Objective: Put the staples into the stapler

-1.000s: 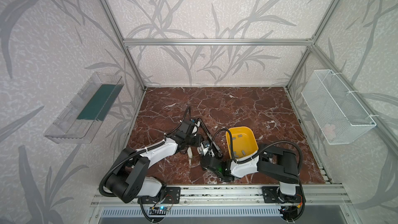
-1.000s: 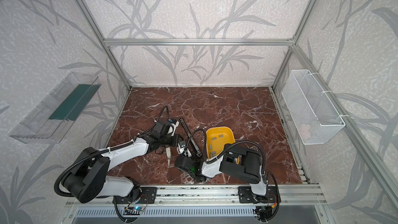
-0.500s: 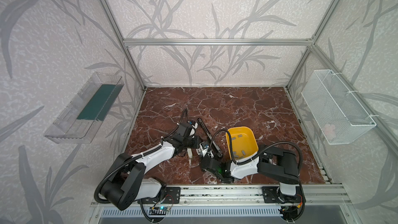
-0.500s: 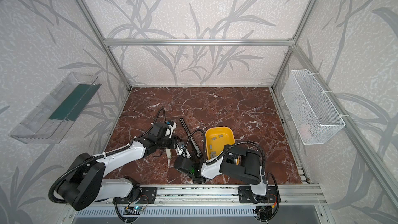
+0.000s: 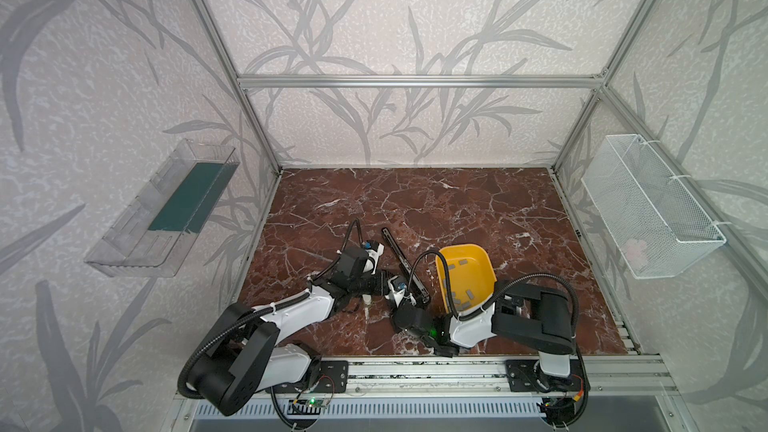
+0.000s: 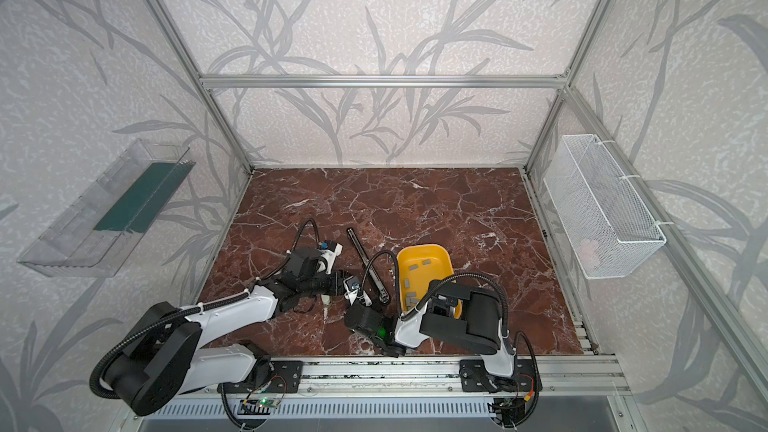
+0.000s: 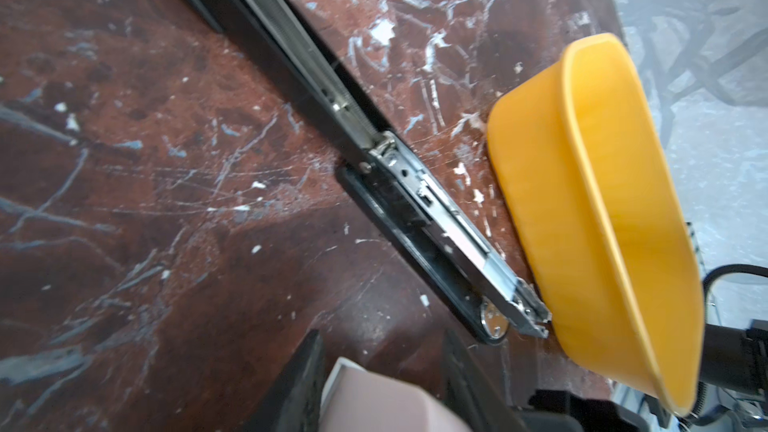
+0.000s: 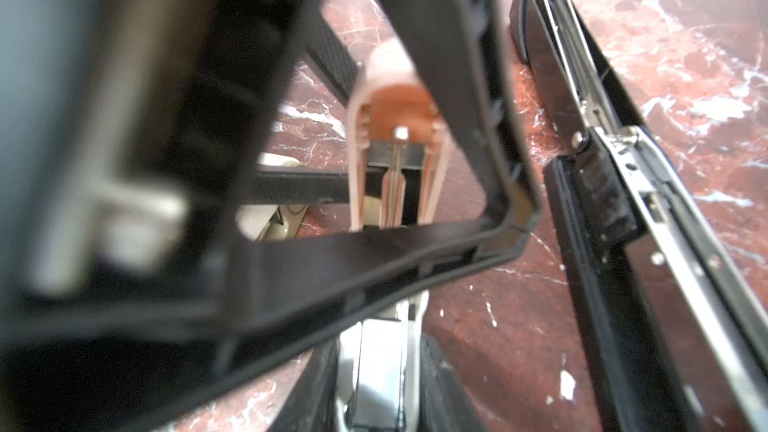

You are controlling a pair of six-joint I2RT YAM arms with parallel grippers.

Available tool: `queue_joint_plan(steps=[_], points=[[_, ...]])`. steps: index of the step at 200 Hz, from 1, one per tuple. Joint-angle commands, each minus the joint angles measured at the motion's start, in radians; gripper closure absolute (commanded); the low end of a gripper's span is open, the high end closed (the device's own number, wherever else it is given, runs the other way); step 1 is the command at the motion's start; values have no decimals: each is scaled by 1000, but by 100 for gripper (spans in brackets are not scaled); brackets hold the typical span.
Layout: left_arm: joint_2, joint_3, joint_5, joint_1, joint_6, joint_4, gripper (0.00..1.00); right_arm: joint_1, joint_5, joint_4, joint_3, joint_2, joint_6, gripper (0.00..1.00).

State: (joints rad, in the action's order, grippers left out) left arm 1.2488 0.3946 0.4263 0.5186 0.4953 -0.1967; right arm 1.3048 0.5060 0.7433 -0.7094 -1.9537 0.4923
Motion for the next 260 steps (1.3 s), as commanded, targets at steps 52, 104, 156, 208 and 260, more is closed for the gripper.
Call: queue_joint_plan(steps=[52,104,156,208,260], points=[[-102,-68,-13,25,-24,-51,47,-3,-36,67,68,24,-67,46],[-65,-53,-56,26,-37,-38,46,19,-17,55,119,85,-99,35],[-102,-70,-55,26,-35,-44,40,61,-11,80,171,121,-134,40],[-126,-82,-50,26,-35,-47,40,62,24,74,142,69,-142,50],[-121,-98,-5,26,-47,-85,47,62,25,76,130,41,-155,61]])
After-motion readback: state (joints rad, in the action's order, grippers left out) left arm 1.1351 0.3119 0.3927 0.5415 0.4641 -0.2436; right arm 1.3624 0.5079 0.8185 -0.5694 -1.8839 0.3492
